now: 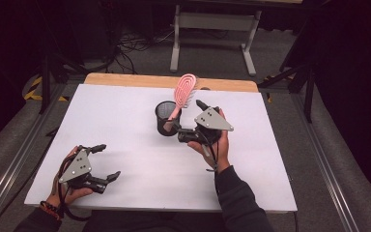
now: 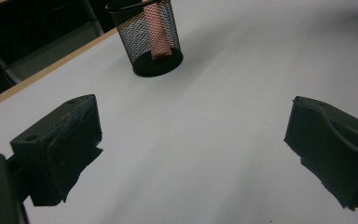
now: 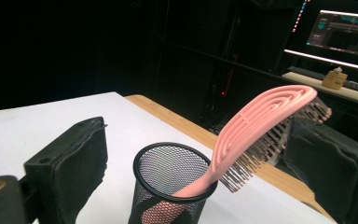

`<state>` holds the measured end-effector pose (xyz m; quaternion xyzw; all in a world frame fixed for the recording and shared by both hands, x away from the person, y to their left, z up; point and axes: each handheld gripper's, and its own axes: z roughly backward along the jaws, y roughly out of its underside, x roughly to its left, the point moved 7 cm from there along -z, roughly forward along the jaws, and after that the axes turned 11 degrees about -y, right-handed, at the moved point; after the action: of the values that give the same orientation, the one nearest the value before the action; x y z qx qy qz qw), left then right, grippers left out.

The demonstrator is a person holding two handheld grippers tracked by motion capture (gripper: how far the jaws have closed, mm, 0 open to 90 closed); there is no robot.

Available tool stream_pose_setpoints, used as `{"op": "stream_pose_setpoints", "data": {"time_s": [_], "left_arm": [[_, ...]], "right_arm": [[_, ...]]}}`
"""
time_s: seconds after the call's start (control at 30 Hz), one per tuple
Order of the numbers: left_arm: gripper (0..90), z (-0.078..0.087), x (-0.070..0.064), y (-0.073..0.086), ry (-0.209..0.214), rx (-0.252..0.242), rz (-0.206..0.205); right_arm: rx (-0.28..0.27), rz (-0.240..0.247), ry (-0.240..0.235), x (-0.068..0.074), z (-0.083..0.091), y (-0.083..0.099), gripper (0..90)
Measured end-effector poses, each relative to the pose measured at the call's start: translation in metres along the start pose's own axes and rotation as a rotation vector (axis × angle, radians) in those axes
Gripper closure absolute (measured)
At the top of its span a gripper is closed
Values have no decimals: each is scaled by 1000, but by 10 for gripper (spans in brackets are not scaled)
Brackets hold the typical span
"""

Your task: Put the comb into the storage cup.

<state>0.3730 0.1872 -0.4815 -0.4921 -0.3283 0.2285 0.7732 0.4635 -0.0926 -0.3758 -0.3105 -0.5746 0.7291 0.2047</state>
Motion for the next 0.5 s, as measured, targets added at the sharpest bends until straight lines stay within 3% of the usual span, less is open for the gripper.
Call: {"op": "stream_pose_setpoints", "data": {"time_s": [0.5], "left_arm": [[42,2,0,-1,1,-7,-3]], "right_arm": [[12,40,-12,6,13,-2,72]]}}
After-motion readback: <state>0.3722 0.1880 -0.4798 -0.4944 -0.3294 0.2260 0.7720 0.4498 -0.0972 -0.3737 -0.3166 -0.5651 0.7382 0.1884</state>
